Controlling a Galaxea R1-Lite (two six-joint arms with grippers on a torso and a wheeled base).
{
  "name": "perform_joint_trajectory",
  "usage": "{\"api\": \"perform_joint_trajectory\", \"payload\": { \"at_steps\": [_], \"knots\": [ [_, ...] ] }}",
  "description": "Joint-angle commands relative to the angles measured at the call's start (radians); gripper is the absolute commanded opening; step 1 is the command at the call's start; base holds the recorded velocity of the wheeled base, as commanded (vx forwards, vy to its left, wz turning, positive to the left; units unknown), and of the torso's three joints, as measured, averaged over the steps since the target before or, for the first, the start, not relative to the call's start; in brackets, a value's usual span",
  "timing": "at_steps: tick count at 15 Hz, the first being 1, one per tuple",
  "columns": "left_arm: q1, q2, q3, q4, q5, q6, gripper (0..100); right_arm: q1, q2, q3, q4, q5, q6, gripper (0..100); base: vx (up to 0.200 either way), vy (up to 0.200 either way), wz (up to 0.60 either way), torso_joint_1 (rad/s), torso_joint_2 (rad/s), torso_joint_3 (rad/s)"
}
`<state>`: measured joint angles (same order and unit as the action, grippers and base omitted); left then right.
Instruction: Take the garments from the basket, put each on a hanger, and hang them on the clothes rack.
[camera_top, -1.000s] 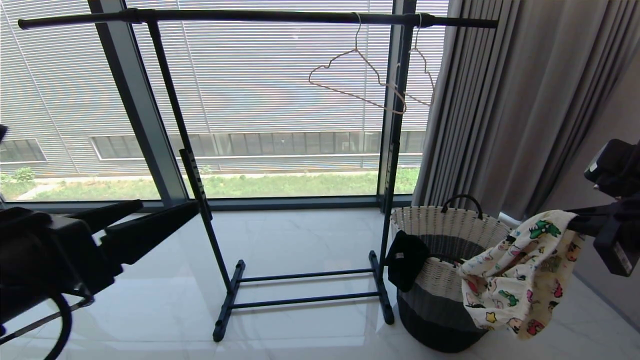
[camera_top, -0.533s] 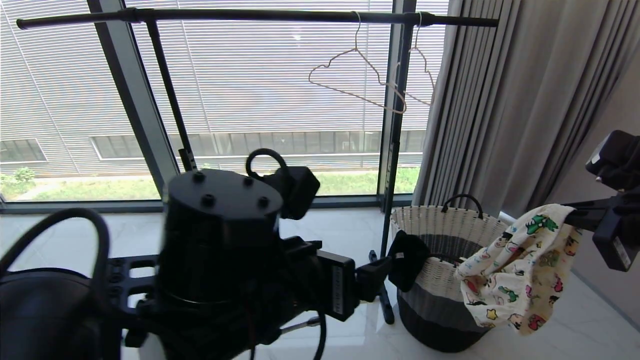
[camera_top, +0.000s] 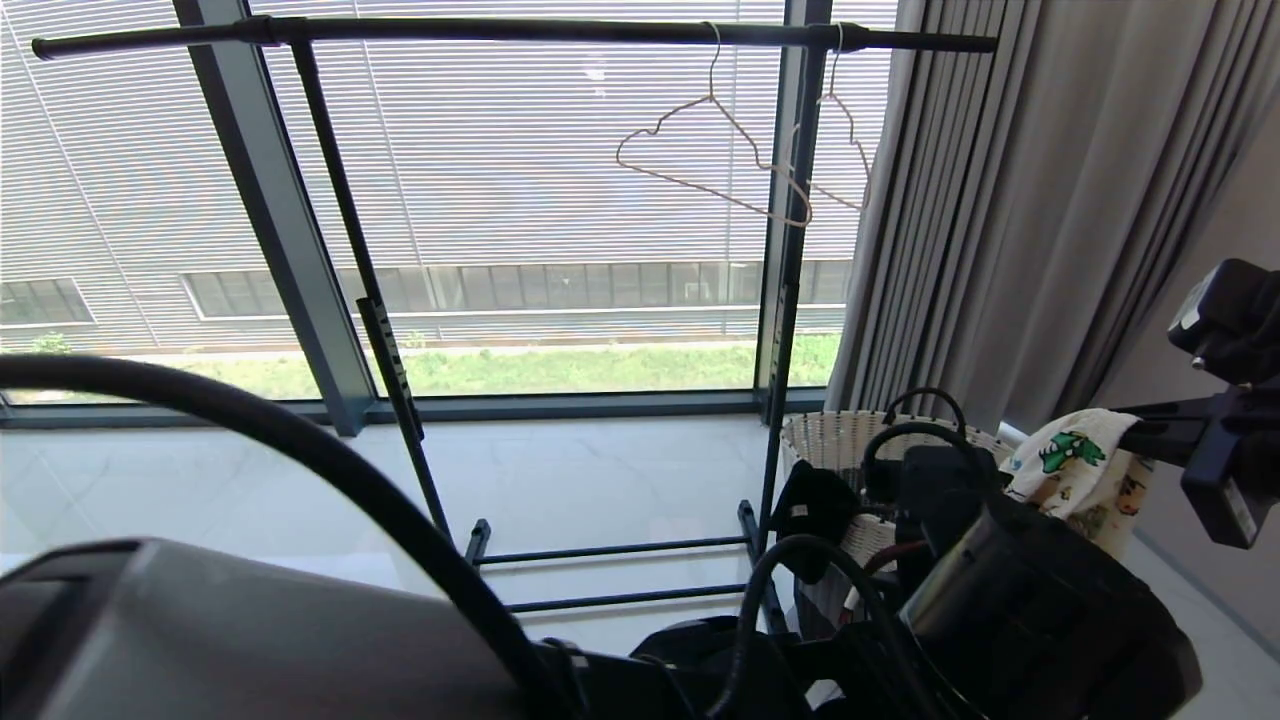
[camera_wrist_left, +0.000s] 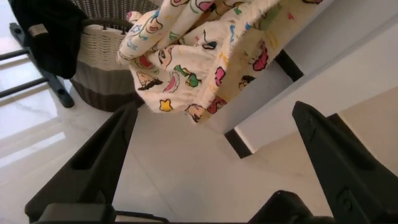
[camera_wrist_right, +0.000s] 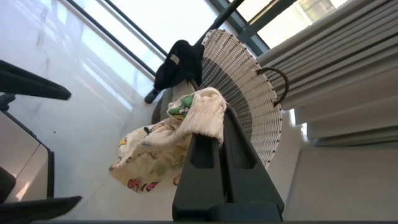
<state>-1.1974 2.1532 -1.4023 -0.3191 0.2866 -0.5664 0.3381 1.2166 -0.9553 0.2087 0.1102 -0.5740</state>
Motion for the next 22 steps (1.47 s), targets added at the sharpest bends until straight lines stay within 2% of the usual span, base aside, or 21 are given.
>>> {"api": "perform_joint_trajectory", "payload": {
  "at_steps": [1,7,9,11,14,18,20,22],
  "knots": [
    [-0.005,0.171,-0.133,0.000,0.008,-0.001,100,0.001,-0.003,0.000,0.000,0.000,0.011,0,0.000,0.000,0.00,0.000,0.00,0.000],
    [0.068,0.363,-0.343,0.011,0.042,0.017,100,0.016,-0.037,0.001,0.001,0.002,0.016,0,0.000,0.000,0.00,0.000,0.00,0.000],
    [0.078,0.410,-0.366,0.032,0.055,0.052,100,0.016,-0.038,0.001,0.001,0.002,0.016,0,0.000,0.000,0.00,0.000,0.00,0.000],
    [0.085,0.421,-0.343,0.065,0.088,0.077,100,0.016,-0.037,0.001,0.000,0.003,0.016,0,0.000,0.000,0.00,0.000,0.00,0.000],
    [0.098,0.358,-0.188,0.120,0.132,0.077,100,0.015,-0.034,0.001,0.000,0.003,0.049,0,0.000,0.000,0.00,0.000,0.00,0.000],
    [0.119,0.143,0.177,0.124,0.155,0.077,100,0.012,-0.015,0.009,0.000,0.003,0.051,0,0.000,0.000,0.00,0.000,0.00,0.000],
    [0.118,0.027,0.304,0.123,0.197,0.077,100,0.012,-0.014,0.026,0.000,0.006,0.051,0,0.000,0.000,0.00,0.000,0.00,0.000],
    [0.118,-0.065,0.378,0.124,0.223,0.082,100,0.022,-0.015,0.058,0.000,0.025,0.051,0,0.000,0.000,0.00,0.000,0.00,0.000]
  ]
}}
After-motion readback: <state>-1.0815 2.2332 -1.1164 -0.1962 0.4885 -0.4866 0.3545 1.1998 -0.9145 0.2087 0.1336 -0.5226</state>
